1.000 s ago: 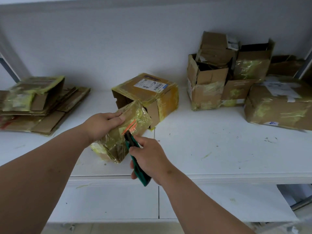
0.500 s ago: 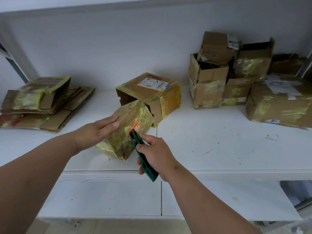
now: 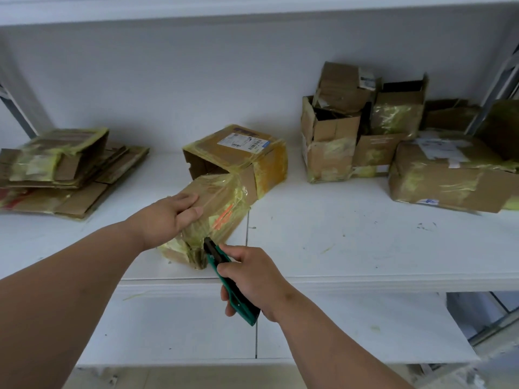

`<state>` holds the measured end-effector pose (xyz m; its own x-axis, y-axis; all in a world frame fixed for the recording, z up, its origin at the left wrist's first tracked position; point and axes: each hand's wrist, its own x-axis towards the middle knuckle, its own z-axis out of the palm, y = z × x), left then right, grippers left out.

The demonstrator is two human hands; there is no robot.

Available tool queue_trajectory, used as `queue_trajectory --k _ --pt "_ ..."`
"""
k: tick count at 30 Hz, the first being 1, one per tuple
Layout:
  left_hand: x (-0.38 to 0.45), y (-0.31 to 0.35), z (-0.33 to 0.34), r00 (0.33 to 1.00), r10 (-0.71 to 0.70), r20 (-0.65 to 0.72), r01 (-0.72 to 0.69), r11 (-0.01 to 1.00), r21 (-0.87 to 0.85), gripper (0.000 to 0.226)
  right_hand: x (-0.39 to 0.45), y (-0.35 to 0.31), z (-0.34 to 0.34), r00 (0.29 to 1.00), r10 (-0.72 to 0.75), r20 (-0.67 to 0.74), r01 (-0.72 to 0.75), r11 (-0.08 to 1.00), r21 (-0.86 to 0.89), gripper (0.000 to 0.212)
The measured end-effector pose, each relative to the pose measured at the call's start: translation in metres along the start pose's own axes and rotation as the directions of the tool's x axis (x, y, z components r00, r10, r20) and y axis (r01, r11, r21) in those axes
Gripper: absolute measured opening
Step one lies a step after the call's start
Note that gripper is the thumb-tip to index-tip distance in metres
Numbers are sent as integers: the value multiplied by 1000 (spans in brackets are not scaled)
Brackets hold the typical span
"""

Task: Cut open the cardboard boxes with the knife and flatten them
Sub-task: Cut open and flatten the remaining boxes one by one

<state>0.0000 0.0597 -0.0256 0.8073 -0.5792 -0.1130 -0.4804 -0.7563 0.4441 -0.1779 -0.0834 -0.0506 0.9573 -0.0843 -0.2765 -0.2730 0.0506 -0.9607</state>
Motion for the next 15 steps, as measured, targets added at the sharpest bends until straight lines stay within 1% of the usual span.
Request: queue_trajectory --k 5,8,10,13,14,15 --pt "-1 0 2 1000 -13 -18 15 992 123 64 -10 2 -2 1000 17 24 -17 999 -32 54" --pt "-1 -1 4 999 -31 -26 36 975 221 76 -13 3 -7 999 24 24 -23 998 -54 56" --pt "-1 -1 5 997 -78 -29 83 954 288 80 -13 3 -10 999 39 32 -36 997 -66 56" --pt "1 -2 6 986 -158 -60 169 909 381 102 -14 5 -14 997 52 62 -46 994 -101 56" --pt "1 -2 7 978 -193 -85 211 894 396 103 -16 5 -13 995 54 88 -44 992 -116 54" --pt "0 -3 7 965 -235 -117 263 883 390 99 -18 4 -12 991 56 121 -41 991 -124 53"
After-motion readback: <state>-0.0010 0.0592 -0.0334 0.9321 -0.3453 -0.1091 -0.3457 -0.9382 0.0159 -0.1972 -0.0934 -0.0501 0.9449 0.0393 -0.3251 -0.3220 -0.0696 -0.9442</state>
